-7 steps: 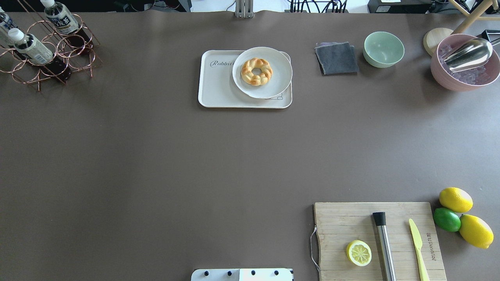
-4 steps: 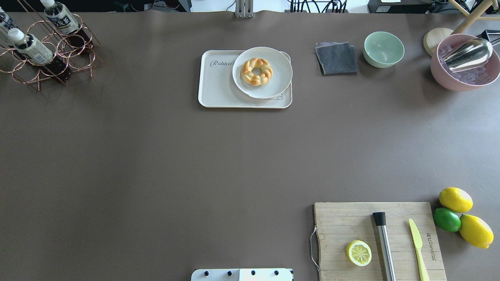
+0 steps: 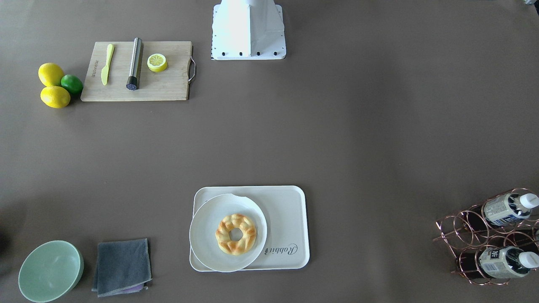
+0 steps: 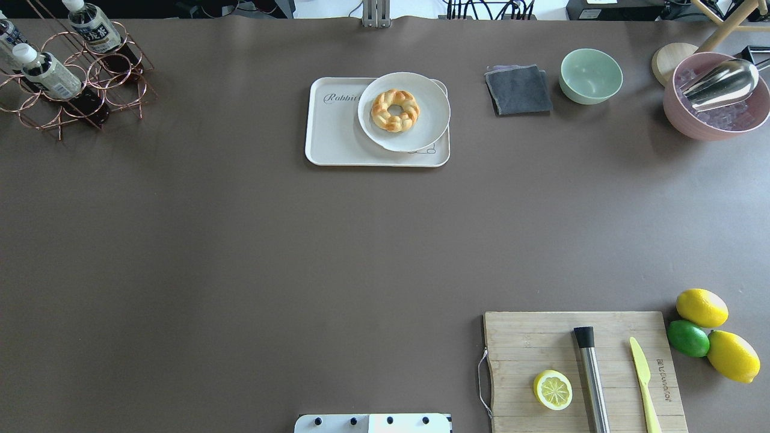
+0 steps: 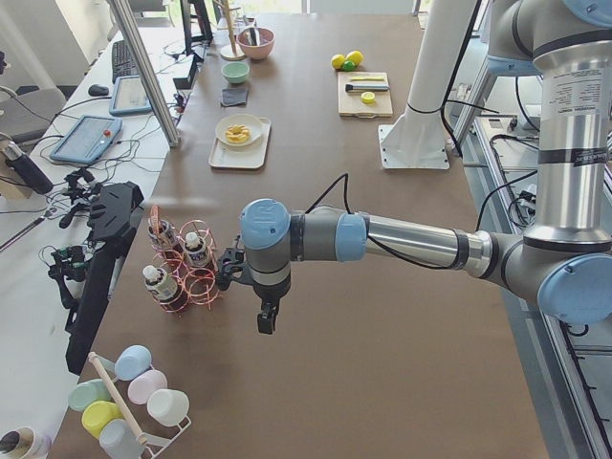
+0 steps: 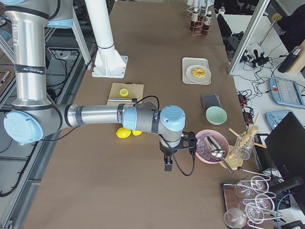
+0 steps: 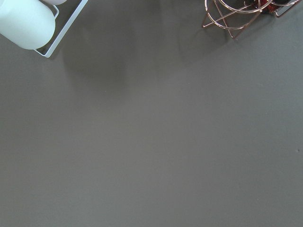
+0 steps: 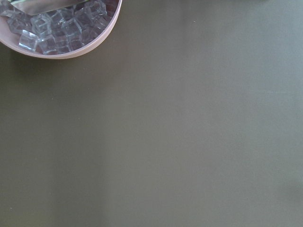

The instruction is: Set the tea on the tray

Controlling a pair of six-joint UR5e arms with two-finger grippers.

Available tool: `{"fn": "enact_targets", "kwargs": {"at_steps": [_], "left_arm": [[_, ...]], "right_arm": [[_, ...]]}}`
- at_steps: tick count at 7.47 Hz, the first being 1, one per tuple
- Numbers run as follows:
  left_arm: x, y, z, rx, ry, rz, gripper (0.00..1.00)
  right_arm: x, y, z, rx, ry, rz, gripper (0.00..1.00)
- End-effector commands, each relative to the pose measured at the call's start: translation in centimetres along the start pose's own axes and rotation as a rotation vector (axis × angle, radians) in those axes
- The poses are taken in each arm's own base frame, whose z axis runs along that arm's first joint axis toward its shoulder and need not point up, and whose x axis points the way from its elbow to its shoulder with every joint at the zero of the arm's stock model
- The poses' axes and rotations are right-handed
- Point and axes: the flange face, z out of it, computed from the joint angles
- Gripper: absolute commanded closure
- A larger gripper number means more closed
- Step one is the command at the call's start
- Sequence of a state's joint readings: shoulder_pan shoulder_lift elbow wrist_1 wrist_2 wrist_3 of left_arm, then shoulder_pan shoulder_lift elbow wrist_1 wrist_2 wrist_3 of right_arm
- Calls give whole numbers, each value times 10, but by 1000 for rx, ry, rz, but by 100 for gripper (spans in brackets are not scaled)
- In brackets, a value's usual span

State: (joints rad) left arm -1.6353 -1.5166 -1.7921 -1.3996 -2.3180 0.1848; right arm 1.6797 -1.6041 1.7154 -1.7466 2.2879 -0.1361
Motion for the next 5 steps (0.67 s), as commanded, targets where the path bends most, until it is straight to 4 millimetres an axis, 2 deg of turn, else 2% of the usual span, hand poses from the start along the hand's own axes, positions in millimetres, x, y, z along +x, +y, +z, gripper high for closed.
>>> {"fn": "enact_targets", "kwargs": {"at_steps": [1, 5], "left_arm": [[3, -4, -4, 12, -2, 12, 3], [0, 1, 0, 4, 1, 3, 3]], "right_arm": [[-2, 1, -1, 4, -2, -3, 0], [-3, 1, -4, 8, -1, -8, 0]]}}
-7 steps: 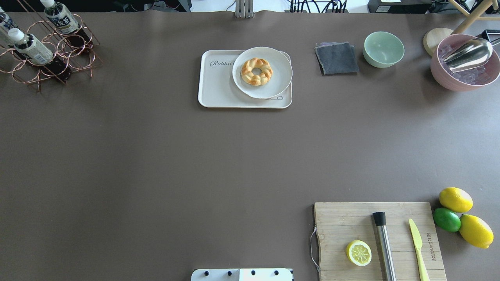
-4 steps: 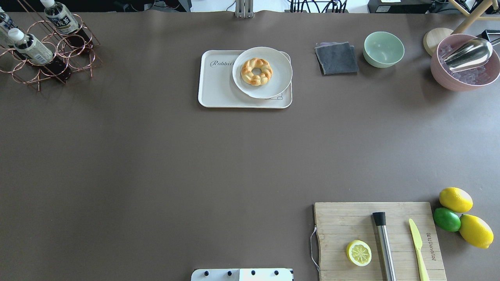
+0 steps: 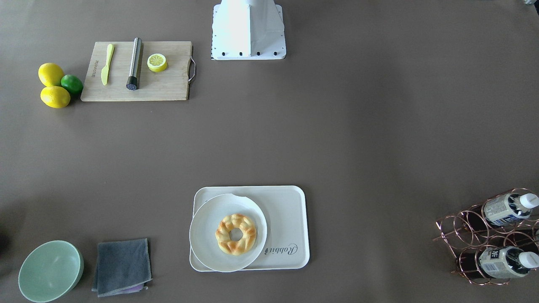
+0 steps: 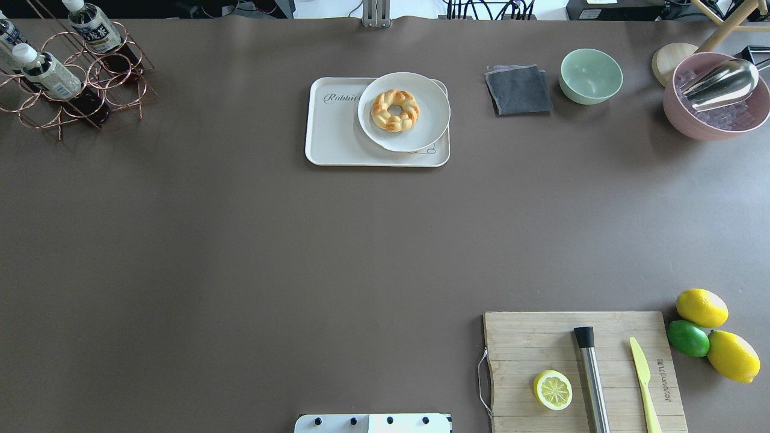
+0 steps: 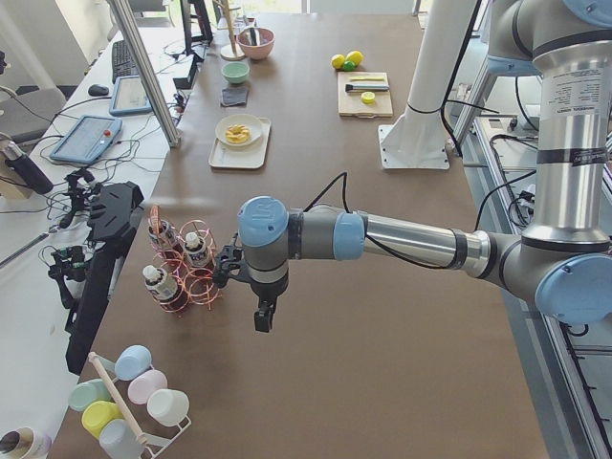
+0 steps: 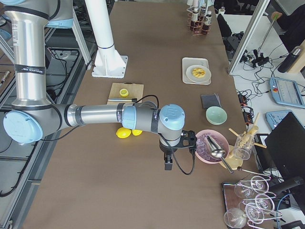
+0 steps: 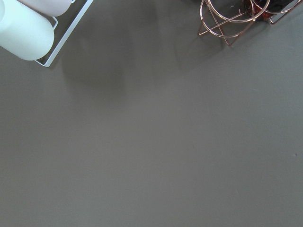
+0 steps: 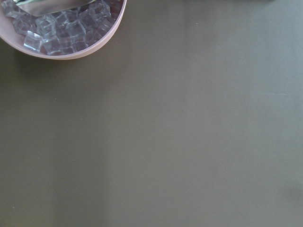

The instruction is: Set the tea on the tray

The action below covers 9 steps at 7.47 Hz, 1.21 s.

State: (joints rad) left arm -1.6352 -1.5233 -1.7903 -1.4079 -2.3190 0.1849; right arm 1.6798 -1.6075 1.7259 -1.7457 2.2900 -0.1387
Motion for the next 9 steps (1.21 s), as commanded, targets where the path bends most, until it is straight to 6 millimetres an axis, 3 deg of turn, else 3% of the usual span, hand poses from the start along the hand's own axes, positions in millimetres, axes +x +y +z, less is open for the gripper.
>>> {"fn": "enact_targets", "kwargs": {"at_steps": [1, 6, 9], "left_arm": [[-1, 5, 3, -6, 9, -8, 3], [-2, 6, 3, -10, 2, -10, 3], [33, 1, -43, 88, -75, -49, 3]], "right_arm": [[1, 0, 0, 1, 0, -1, 0], [-6, 0, -8, 17, 1, -14, 0], [-9, 5, -11, 23, 1, -17, 0]]}}
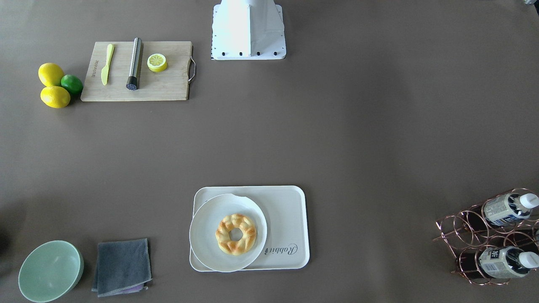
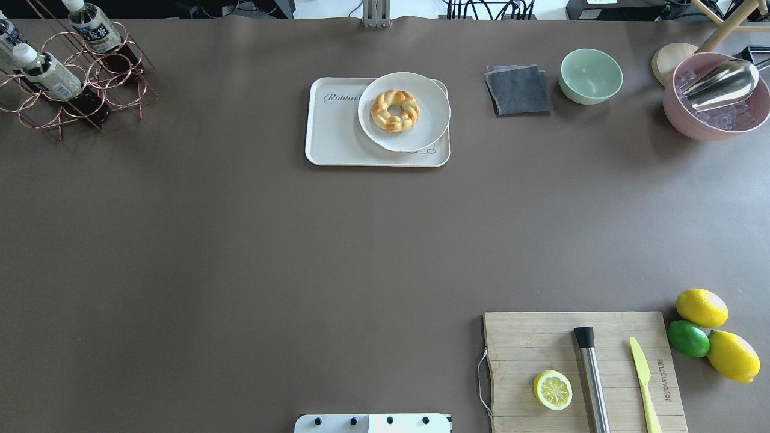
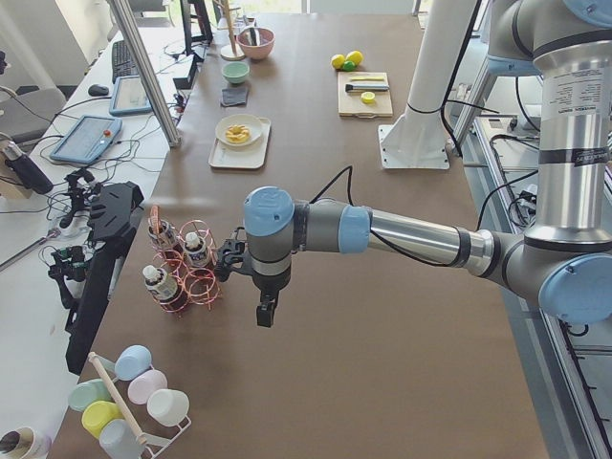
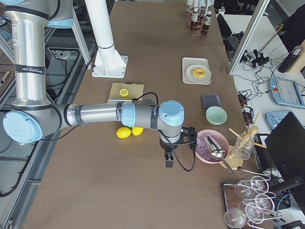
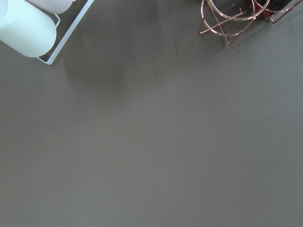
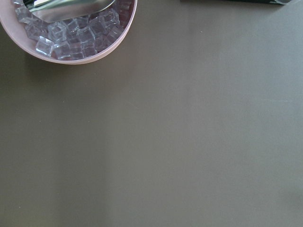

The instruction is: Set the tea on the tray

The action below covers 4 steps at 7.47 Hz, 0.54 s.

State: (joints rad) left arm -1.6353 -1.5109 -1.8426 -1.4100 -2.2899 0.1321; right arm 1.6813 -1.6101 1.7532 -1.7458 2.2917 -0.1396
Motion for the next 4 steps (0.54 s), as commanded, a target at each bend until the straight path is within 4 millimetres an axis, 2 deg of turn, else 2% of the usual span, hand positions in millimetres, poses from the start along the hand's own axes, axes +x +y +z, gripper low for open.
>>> {"fn": "enact_targets", "kwargs": {"at_steps": [1, 2, 3, 4], "left_arm": [[36, -2, -42, 90, -40, 3, 3], [47, -7, -28, 60, -28, 23, 3], [58, -9, -33, 72, -19, -13, 3], [88, -11, -43, 93, 10, -71, 3]], "right_arm": [[-3, 11, -3, 5, 1, -3, 0], [-5, 14, -5, 10, 1, -5, 0], [-4, 14, -5, 9, 1, -4, 0], [-3, 15, -4, 6, 2, -2, 0]]}}
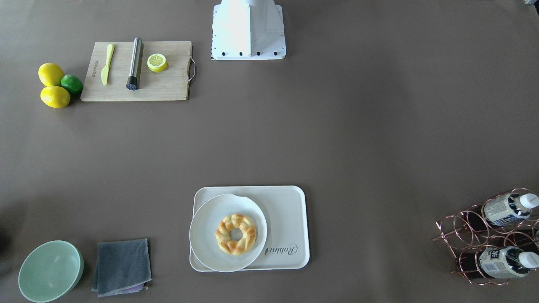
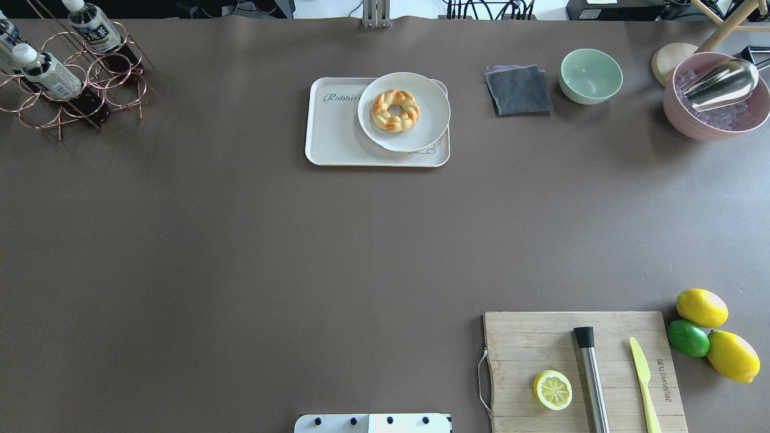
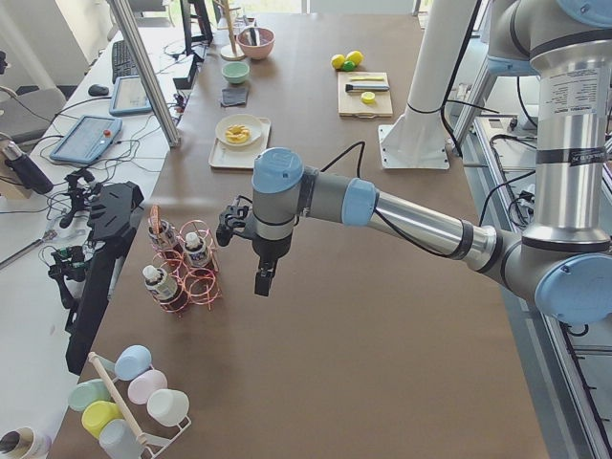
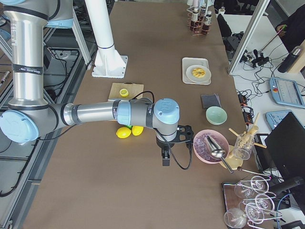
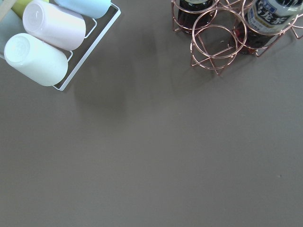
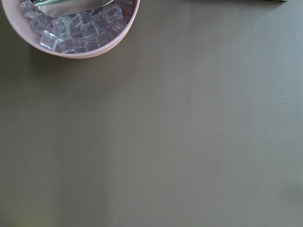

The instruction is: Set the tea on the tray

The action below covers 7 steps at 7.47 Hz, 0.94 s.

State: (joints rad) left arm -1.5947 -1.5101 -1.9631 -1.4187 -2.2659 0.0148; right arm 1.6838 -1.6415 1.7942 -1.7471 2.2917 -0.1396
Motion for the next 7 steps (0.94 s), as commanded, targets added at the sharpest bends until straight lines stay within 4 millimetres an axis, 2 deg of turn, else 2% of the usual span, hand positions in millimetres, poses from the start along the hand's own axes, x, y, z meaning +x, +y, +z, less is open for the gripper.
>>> {"fn": "enact_targets", "kwargs": {"at_steps": [1, 2, 3, 4, 5, 7], "left_arm": [[62, -3, -22, 45, 40, -57, 3], [74, -6, -26, 78, 51, -8, 3], [89, -12, -17, 123, 56, 75, 3], [83, -7, -7, 160, 56, 104, 3], [78, -9, 0, 199, 71, 68, 2], [111, -17, 13, 303, 125, -56, 2]], "right_arm": [[2, 2, 1, -2, 1, 6, 0], [3, 3, 2, -4, 1, 10, 0], [4, 3, 2, -4, 1, 15, 0], [5, 3, 3, -6, 4, 18, 0], [6, 3, 4, -9, 3, 20, 0], [8, 3, 7, -15, 2, 27, 0]]}}
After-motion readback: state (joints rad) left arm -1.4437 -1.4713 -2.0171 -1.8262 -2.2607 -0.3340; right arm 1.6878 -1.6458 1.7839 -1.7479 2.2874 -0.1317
